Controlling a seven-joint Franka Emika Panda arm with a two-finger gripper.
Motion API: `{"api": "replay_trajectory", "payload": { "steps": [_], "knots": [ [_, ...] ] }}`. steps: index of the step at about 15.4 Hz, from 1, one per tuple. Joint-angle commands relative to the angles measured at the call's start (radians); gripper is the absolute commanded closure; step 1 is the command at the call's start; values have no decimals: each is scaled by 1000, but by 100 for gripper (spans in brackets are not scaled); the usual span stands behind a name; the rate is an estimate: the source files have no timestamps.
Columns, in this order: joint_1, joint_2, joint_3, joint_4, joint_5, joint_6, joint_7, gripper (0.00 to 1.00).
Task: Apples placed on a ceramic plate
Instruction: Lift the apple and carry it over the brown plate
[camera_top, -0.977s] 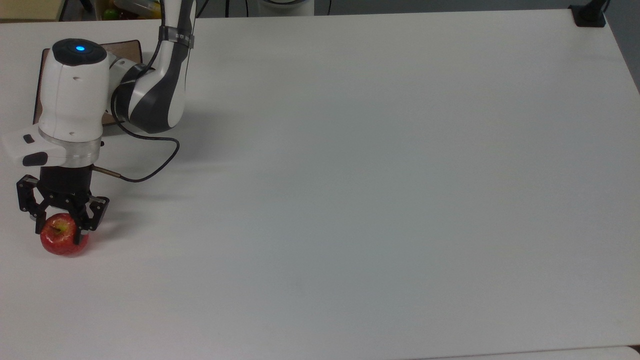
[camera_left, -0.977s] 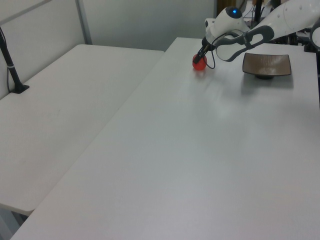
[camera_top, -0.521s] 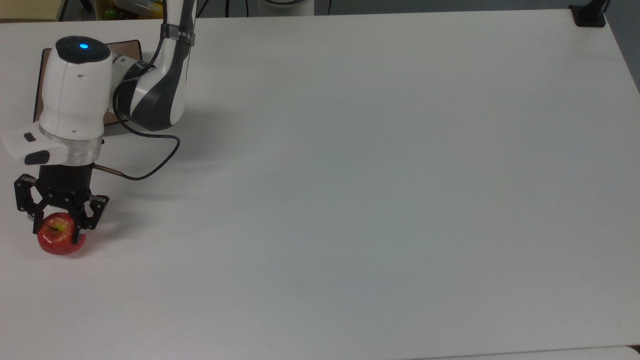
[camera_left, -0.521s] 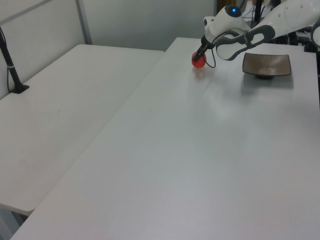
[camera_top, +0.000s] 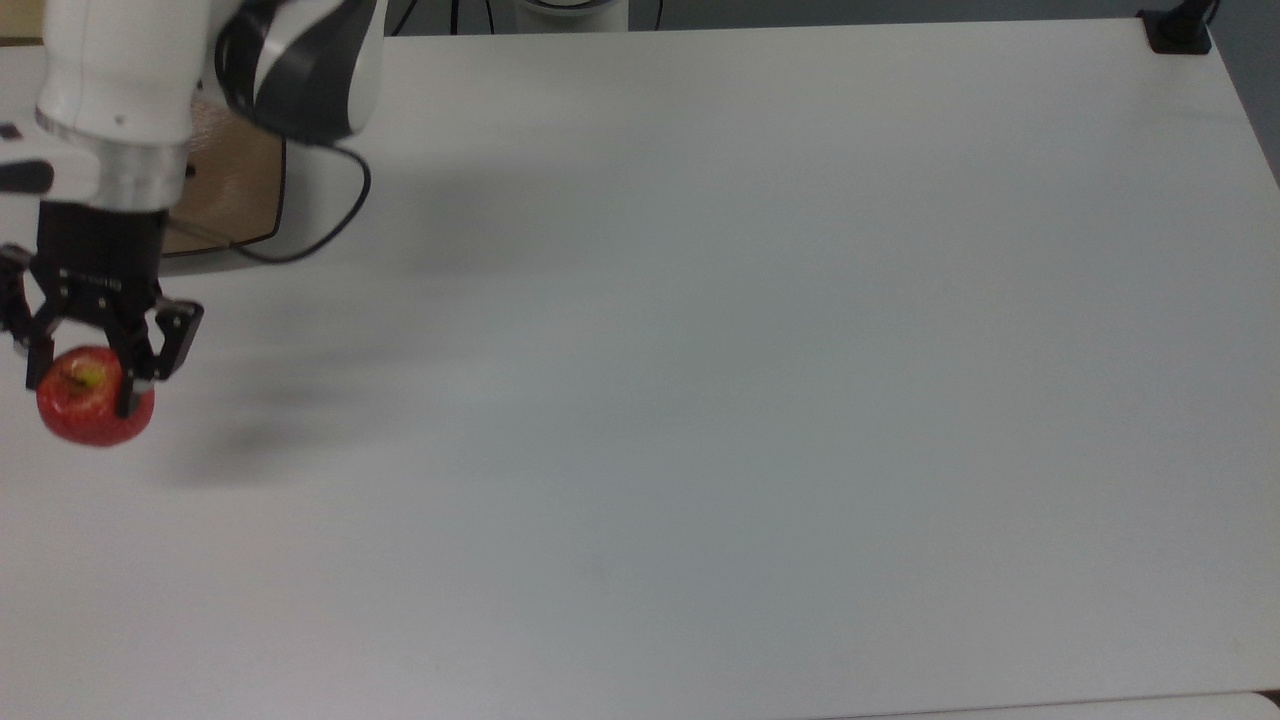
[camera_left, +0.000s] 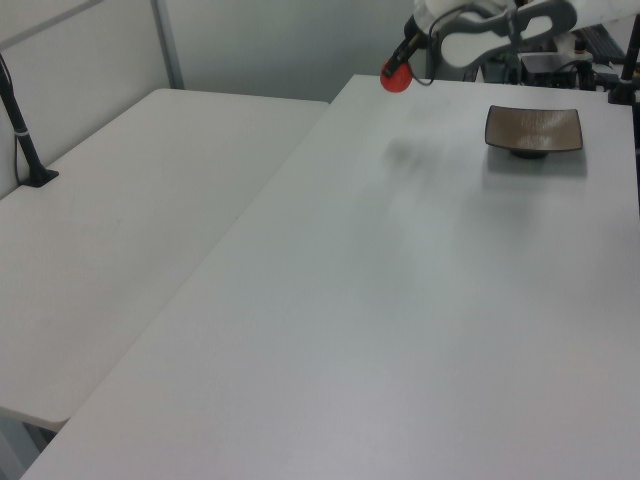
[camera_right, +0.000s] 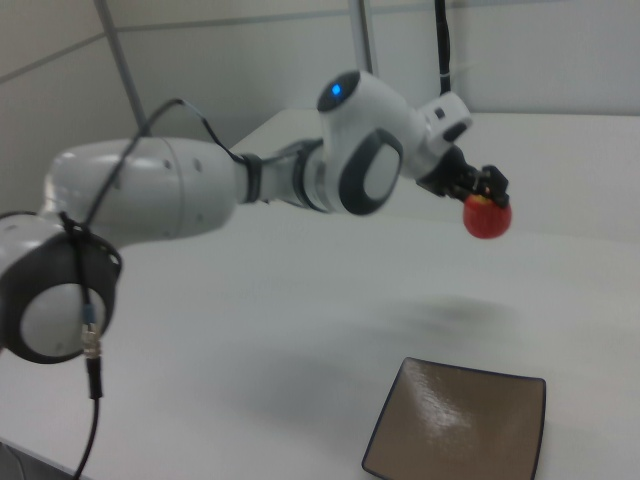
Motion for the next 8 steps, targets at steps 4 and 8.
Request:
{"api": "replay_trajectory", "payload": {
  "steps": [4,8],
  "knots": [
    [47,-281,4,-189,124,-218,31,67],
    [49,-410,4,-242,213,-381,-41,66]
  ]
}}
